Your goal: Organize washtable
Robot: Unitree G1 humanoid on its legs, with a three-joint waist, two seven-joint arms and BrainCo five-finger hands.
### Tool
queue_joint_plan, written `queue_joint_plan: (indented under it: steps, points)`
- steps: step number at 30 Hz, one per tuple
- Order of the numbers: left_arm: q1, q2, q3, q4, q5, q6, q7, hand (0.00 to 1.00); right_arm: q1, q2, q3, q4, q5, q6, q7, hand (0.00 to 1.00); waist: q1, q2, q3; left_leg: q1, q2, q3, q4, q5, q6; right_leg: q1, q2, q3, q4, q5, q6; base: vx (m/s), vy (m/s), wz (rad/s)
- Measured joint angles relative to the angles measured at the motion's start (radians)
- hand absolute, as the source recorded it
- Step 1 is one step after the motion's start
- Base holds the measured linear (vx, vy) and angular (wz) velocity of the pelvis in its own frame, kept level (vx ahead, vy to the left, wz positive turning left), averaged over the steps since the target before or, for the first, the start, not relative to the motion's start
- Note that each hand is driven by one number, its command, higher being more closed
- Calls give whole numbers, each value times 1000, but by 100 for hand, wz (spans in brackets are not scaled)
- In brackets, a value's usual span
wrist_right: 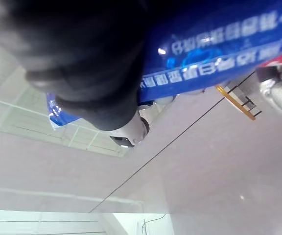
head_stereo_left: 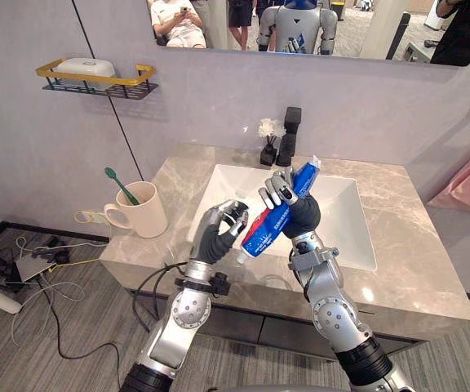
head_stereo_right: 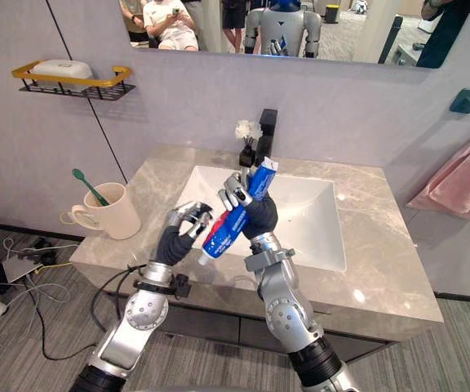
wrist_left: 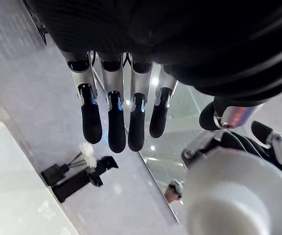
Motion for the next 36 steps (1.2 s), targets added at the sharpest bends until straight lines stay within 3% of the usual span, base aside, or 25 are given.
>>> queue_joint_plan:
  steps: [8, 14, 16, 20, 25, 27, 32, 36]
  points:
    - [64, -11, 145, -173, -2, -6, 18, 0, 26, -4, -65, -7, -32, -2, 0, 100, -1, 8, 5, 0, 0, -11, 0, 1, -1, 4, 1, -7, -5, 0, 0, 0, 0, 1]
    - [186, -88, 448, -211, -119, -5, 71, 0, 44, -9, -127, -78, -48, -7, -1, 100, 8, 13, 8, -9, 0, -23, 2, 1, -1, 7, 1, -24, -10, 0, 0, -1, -12, 8]
    - [206, -125, 541, -190, -222, -6, 94, 0, 62, -8, -139, -81, -57, -9, -2, 100, 23, 13, 9, -10, -1, -26, 0, 1, -1, 7, 1, -26, -10, 0, 0, -12, -9, 2]
    - [231, -160, 642, -69, -398, -3, 105, 0, 93, -5, -173, -81, -58, -9, -3, 100, 30, 14, 18, -19, -4, -47, -1, 2, -2, 9, -2, -49, -6, -5, 1, -33, -14, 16]
    - [269, -167, 669, 88, -542, 14, 65, 0, 100, 0, -203, -81, -58, -8, -1, 100, 41, 11, 21, -23, -3, -51, -1, 2, -3, 8, -1, -55, -6, -7, -1, -18, -8, 4]
    - [269, -171, 670, 172, -560, 22, 36, 0, 105, -1, -207, -81, -58, -8, 0, 100, 53, 9, 22, -26, -3, -52, -1, 2, -3, 6, -1, -56, -6, -8, -1, 0, 0, 0]
    - [256, -173, 660, 457, -569, 39, -22, 0, 108, -1, -207, -78, -58, -8, 0, 100, 51, 5, 24, -35, -6, -65, -1, 10, -4, 3, -3, -72, -7, -9, 1, 1, -13, 9]
    - [250, -177, 635, 687, -566, 77, -53, 0, 108, -2, -206, -72, -58, -8, 1, 100, 52, -11, 35, -37, -5, -72, -1, 12, -6, 4, -2, -79, -5, -10, 0, -14, -11, 5]
